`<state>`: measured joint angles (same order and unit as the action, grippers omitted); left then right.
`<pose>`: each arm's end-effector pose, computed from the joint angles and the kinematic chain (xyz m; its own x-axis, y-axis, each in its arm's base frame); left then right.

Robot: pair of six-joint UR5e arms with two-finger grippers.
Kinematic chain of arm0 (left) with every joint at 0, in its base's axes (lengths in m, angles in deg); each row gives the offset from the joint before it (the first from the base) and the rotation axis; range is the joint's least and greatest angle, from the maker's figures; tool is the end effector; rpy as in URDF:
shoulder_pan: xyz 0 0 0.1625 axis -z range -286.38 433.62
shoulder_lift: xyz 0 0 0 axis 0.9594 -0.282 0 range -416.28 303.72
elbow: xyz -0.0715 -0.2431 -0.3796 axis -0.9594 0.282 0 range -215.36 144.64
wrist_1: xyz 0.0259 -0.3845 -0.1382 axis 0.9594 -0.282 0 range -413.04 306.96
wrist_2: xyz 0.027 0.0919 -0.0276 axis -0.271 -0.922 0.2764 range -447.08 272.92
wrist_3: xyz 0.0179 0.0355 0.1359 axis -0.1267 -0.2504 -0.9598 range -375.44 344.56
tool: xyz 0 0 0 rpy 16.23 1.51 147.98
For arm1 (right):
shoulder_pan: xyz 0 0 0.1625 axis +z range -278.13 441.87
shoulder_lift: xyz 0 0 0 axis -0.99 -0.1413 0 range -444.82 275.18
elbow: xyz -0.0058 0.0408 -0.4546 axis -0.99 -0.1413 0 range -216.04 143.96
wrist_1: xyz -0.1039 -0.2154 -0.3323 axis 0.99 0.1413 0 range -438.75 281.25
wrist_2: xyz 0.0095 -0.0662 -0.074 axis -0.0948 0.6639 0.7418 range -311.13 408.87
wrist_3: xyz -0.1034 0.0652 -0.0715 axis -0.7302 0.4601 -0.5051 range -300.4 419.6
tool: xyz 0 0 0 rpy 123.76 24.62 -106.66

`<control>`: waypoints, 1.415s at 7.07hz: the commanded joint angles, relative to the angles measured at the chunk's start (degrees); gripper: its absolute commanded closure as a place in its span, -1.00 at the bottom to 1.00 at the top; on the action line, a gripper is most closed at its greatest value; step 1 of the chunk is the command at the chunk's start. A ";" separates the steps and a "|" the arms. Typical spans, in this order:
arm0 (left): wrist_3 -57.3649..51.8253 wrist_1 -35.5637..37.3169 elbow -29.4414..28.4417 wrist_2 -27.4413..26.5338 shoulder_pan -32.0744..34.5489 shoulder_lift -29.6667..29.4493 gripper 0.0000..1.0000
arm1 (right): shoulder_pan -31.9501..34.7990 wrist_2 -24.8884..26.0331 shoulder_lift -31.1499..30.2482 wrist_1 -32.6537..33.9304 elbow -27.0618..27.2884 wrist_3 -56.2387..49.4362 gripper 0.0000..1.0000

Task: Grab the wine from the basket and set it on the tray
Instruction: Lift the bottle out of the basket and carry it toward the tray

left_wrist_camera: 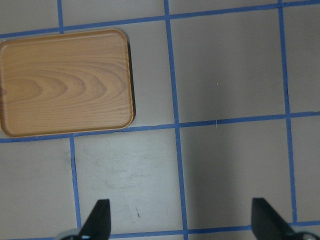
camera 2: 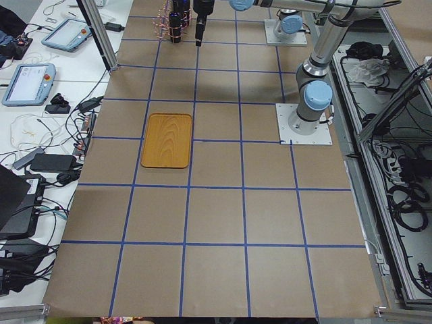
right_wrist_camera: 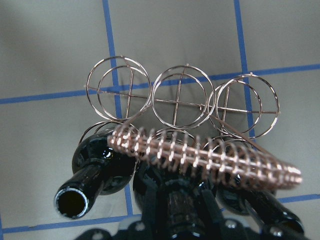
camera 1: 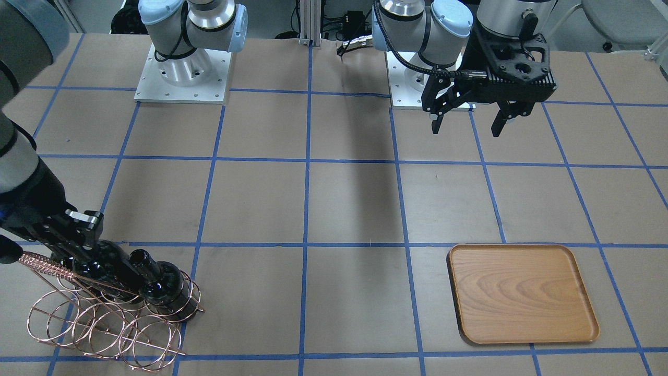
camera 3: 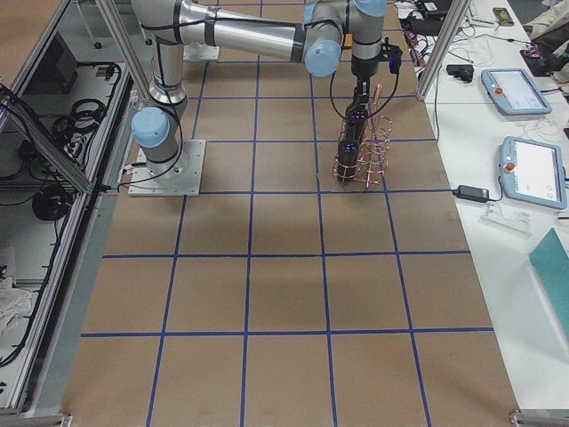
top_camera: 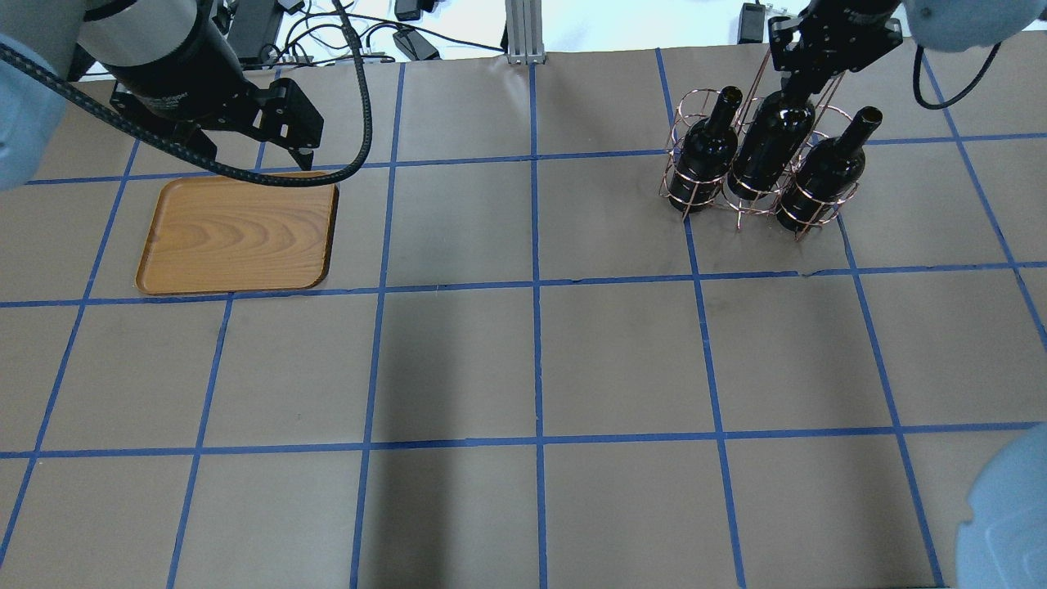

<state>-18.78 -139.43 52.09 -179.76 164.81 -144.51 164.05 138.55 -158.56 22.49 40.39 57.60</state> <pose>-0.1368 -0.4875 0.5214 -0.9959 0.0719 -0.0543 0.0786 0.9877 -0.1349 0.0464 -0.6465 0.4573 -0.9949 0.1011 -0.0002 0.1000 0.9838 -0.1488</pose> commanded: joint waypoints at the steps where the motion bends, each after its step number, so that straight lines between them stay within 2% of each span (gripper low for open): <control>1: 0.00 0.00 0.00 0.05 -0.05 0.08 -1.00 | 0.09 0.84 -7.43 -12.16 -3.57 0.42 0.66; 3: 0.00 -0.35 -0.09 -0.04 -0.05 0.08 -1.00 | 4.54 0.94 -12.64 -18.43 -2.52 6.09 0.67; 4: 0.00 -0.36 -0.09 -0.04 -0.05 0.08 -1.00 | 11.27 1.20 -12.57 -17.84 -1.30 11.62 0.70; 5: 0.00 -0.36 -0.09 -0.04 -0.05 0.08 -1.00 | 18.56 1.29 -11.53 -13.83 0.02 18.38 0.72; 8: 0.00 -0.36 -0.09 -0.04 -0.14 0.17 -1.00 | 33.43 1.55 -5.39 -2.14 5.12 36.84 0.72; 10: -0.09 -0.36 -0.09 -0.04 -0.14 0.17 -1.00 | 37.87 4.09 1.02 4.03 5.13 42.95 0.71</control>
<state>-18.80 -139.79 52.01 -179.80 164.68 -144.35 199.19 141.59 -161.28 22.68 45.26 96.74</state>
